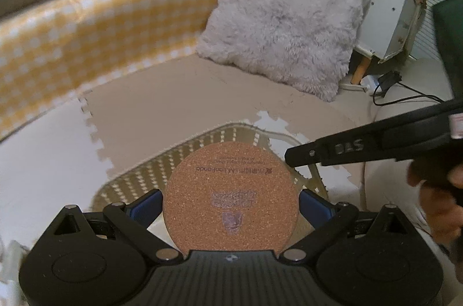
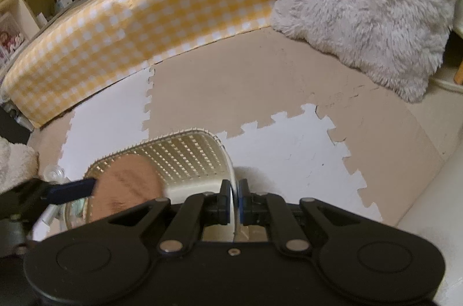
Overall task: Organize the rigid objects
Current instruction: 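Carry the cork coaster over the basket and open the left tool, then withdraw the left tool from the basket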
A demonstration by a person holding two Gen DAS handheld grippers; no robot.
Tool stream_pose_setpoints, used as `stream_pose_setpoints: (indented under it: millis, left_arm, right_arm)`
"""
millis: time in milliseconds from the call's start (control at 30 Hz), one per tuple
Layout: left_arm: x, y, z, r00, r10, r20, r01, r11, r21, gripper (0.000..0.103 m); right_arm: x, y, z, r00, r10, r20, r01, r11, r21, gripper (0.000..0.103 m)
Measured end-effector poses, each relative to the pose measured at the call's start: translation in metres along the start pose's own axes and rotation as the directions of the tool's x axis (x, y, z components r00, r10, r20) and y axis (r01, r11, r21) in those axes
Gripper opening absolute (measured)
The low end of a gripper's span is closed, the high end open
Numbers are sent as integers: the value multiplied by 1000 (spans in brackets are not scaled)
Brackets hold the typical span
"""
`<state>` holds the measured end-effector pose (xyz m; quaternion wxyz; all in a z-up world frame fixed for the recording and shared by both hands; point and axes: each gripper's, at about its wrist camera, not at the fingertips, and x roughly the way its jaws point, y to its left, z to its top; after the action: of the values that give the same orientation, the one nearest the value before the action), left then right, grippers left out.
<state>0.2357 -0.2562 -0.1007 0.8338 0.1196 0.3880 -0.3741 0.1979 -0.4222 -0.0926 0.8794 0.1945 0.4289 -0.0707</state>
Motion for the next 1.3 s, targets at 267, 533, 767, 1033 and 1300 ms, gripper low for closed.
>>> stream_pose_setpoints:
  millis: [267,533,767,1033,1300]
  left_arm:
    - [37,5,-4,996,-43,-84,35,995,-90,99]
    - [53,2,-8,989,-89,-122,71,988,-140,99]
    - [58,5,-10,983,-105,-148,76,979,-187,103]
    - [56,6,-9,982,-101,-157,70,979,-190,103]
    - [43,4,-6,984,-94,-152,67,983,-173,103]
  right_arm:
    - [2,-5,2,1000,24,-15,-24,999,39,6]
    - [3,-7,2,999,27,-21,-26,998,49,6]
    - [3,-6,3,999,21,-24,-20,999,46,6]
    - [3,-6,2,1000,19,-24,-17,999,49,6]
    - [3,-3,2,1000,4,-19,-3,1000,27,6]
